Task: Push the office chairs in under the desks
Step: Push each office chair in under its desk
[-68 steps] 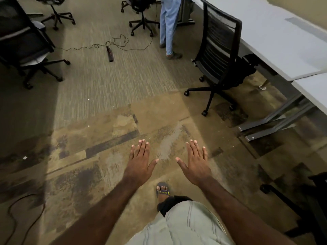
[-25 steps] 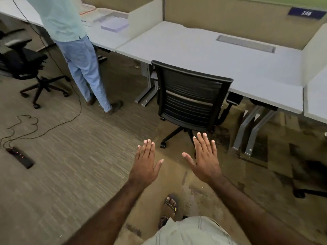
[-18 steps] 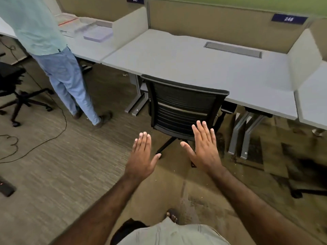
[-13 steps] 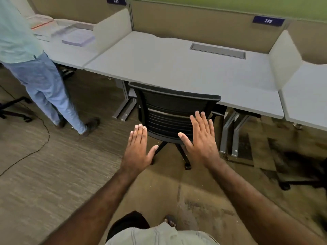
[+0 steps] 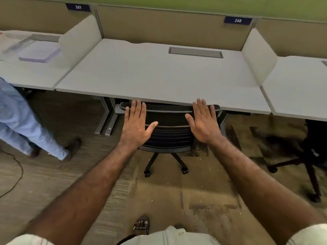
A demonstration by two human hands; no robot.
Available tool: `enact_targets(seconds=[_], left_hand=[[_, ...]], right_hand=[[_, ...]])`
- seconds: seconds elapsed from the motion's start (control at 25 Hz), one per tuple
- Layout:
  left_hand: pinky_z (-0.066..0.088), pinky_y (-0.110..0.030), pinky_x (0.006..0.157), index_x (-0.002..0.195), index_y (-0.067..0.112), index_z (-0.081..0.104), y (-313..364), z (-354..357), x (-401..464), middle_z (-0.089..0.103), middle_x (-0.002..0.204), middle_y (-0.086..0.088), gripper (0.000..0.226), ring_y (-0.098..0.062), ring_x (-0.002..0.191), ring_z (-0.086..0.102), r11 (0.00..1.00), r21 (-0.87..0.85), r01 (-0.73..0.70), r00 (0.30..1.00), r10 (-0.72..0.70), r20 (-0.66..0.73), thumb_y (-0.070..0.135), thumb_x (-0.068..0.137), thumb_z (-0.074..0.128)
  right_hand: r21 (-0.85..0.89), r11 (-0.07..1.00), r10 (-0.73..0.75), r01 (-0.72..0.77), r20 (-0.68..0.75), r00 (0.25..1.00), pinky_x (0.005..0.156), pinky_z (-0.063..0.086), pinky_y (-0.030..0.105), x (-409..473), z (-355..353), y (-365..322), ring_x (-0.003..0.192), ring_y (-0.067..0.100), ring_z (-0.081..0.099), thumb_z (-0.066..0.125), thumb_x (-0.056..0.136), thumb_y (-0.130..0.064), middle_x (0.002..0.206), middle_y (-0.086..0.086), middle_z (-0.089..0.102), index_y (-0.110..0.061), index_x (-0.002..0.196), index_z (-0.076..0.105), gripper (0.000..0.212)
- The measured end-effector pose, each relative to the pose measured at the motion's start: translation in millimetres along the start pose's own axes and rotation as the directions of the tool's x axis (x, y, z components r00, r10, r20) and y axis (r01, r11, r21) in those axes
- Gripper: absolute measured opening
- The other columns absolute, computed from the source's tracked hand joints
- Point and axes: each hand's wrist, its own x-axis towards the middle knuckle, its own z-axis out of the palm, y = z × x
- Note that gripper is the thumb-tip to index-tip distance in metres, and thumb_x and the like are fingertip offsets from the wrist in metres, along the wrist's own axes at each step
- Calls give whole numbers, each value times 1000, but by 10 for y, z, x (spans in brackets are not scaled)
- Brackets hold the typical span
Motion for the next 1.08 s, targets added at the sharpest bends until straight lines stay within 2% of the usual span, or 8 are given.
enact_targets(seconds=[0.12,0.2,0.36,0.56,0.68,1.08], left_hand=[[-10,-54,134,169,8,-4,-140,93,122,-18,178,-14,97,-32,164,-18,997,49,-56,998,58,-37,67,104,37],[-4,-58,134,170,7,-1,-187,165,173,-13,179,-14,99,-35,165,-14,992,81,-93,993,98,-60,69,103,38],[3,-63,133,170,7,8,-245,280,215,0,179,-14,100,-36,166,-5,987,102,-124,984,136,-115,72,102,41],[7,-66,131,170,8,8,-383,330,371,6,179,-13,104,-36,166,-2,980,136,-148,979,165,-124,75,98,43],[6,-66,131,170,9,5,-473,334,484,4,179,-13,107,-36,166,-3,976,149,-162,980,177,-94,75,96,46],[-8,-60,132,169,10,-8,-831,201,1080,-14,178,-12,113,-33,163,-22,967,187,-174,980,152,128,81,95,39]], right_hand=[[-41,999,13,-15,-41,999,134,-15,48,33,115,-15,168,20,-9,18,115,-56,183,4,2,-16,173,11,71],[-59,998,21,-26,-85,996,134,-15,49,38,174,-14,168,21,-6,21,115,-55,182,4,6,-18,173,12,70],[-97,994,46,-56,-103,994,133,-16,51,82,230,-45,168,22,-7,27,115,-52,182,4,7,-18,173,13,68],[-117,990,68,-82,-122,990,133,-16,52,206,261,-106,168,25,-8,36,114,-48,181,7,5,-17,172,13,69],[-133,986,85,-100,-116,990,133,-15,54,283,294,-170,168,26,-10,36,114,-50,181,7,2,-18,172,10,72],[-181,975,124,-128,-30,992,131,-21,52,785,413,-339,168,26,-12,29,114,-48,182,6,-4,-19,173,-4,73]])
